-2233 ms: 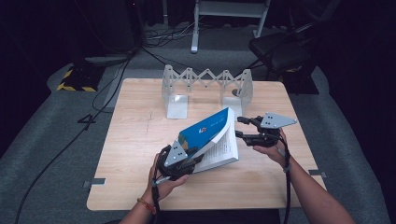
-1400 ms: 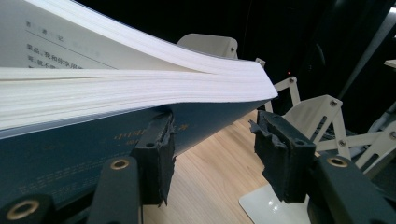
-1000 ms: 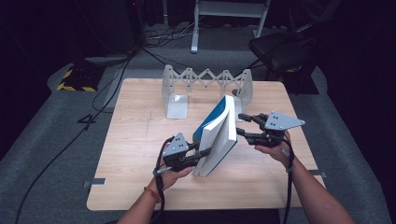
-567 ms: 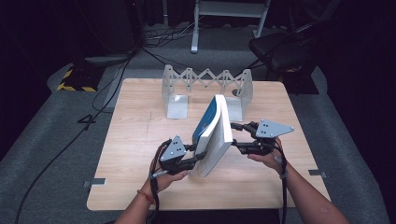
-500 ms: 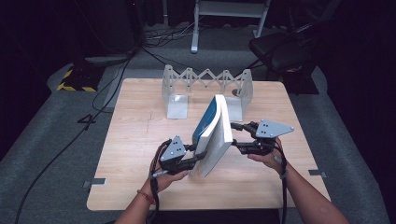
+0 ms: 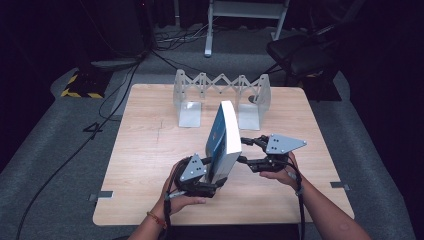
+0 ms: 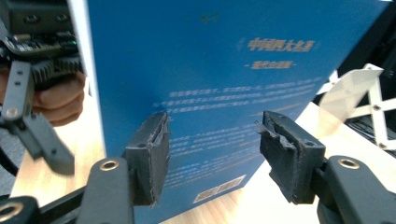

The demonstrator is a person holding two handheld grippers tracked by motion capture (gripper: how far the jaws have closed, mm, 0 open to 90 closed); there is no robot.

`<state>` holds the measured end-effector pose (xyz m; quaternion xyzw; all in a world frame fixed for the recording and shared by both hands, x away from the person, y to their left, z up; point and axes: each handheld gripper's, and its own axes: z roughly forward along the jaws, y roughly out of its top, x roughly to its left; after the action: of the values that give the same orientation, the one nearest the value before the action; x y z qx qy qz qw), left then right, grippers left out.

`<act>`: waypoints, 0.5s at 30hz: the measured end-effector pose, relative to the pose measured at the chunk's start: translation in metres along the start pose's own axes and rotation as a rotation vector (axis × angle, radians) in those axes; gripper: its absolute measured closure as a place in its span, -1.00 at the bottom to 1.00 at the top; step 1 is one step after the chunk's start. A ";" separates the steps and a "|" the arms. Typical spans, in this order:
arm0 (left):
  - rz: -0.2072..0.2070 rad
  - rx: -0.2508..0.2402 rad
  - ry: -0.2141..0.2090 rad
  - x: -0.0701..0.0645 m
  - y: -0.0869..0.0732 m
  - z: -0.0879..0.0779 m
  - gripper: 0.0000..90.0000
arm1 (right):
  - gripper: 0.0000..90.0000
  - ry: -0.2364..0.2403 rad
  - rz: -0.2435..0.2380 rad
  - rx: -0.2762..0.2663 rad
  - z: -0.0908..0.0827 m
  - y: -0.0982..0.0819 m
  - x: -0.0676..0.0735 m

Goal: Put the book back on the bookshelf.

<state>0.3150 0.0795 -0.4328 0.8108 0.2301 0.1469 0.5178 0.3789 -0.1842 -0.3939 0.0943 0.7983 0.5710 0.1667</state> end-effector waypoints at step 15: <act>-0.091 -0.066 0.317 -0.015 -0.011 0.026 -0.61 | -0.12 -0.034 0.017 0.008 0.024 -0.002 0.013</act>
<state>0.3120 0.0549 -0.4536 0.7488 0.3402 0.2567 0.5076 0.3763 -0.1597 -0.4052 0.1115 0.7968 0.5675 0.1747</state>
